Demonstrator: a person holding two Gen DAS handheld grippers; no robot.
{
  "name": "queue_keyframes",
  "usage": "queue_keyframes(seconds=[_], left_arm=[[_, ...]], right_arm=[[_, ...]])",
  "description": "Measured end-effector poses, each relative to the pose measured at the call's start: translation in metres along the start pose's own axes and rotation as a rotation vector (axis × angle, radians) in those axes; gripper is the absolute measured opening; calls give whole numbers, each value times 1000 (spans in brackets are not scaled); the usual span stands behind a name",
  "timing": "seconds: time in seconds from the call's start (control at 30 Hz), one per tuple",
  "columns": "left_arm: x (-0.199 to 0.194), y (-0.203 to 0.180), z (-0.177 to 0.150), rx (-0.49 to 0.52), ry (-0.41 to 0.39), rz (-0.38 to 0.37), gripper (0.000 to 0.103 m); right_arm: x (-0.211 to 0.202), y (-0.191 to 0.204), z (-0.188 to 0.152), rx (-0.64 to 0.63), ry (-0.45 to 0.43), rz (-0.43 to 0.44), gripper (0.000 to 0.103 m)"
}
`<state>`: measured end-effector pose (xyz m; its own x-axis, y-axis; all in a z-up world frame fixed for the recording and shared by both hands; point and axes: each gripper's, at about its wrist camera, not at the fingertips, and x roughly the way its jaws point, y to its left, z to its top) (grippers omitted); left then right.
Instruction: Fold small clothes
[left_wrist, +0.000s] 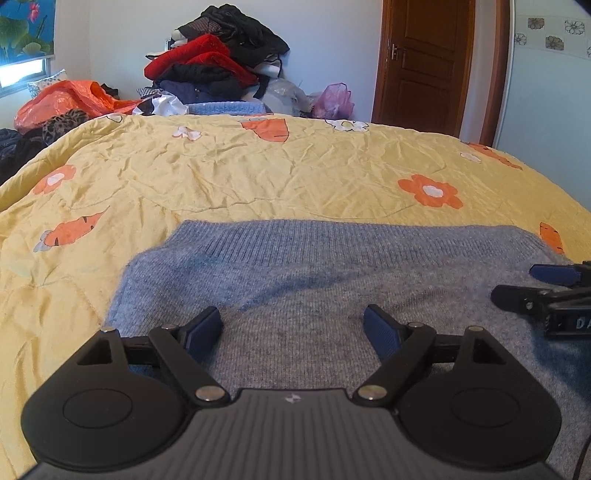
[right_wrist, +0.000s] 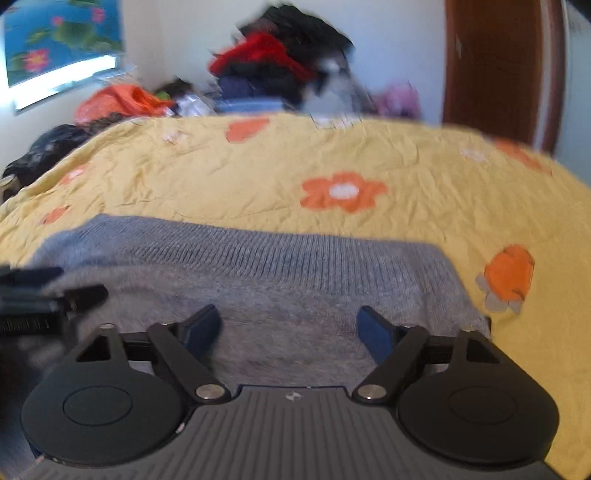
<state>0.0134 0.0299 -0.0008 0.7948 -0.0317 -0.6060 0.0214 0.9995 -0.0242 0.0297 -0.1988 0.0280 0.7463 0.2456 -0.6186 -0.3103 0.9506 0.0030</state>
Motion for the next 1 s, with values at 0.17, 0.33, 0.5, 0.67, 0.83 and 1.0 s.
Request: queue_keyframes(seconds=[0.17,0.33,0.5,0.67,0.83,1.0], left_arm=[[0,1,-1,-6,-1,-7,85],[-1,2,-1,-7,-3,-8,86],[-10,6,-2,-13,-27,4,86],[-75,39,-23,-141,-113,84,86],[-136,92,-74,-508,-23,92,86],[-161,102,-106,-697,-55,-21,86]], right_arm=[[-9,-10,1,30,2,1,86],[-43,-14,-6,109,-51,-40,84],[-35,-27,-23,134,-4,-33,91],[-48,-23,-23,111,17,-40,90],[-101,-19,-31,152,-70,41,91],[-128,-13,-30,178,-115,111,93]])
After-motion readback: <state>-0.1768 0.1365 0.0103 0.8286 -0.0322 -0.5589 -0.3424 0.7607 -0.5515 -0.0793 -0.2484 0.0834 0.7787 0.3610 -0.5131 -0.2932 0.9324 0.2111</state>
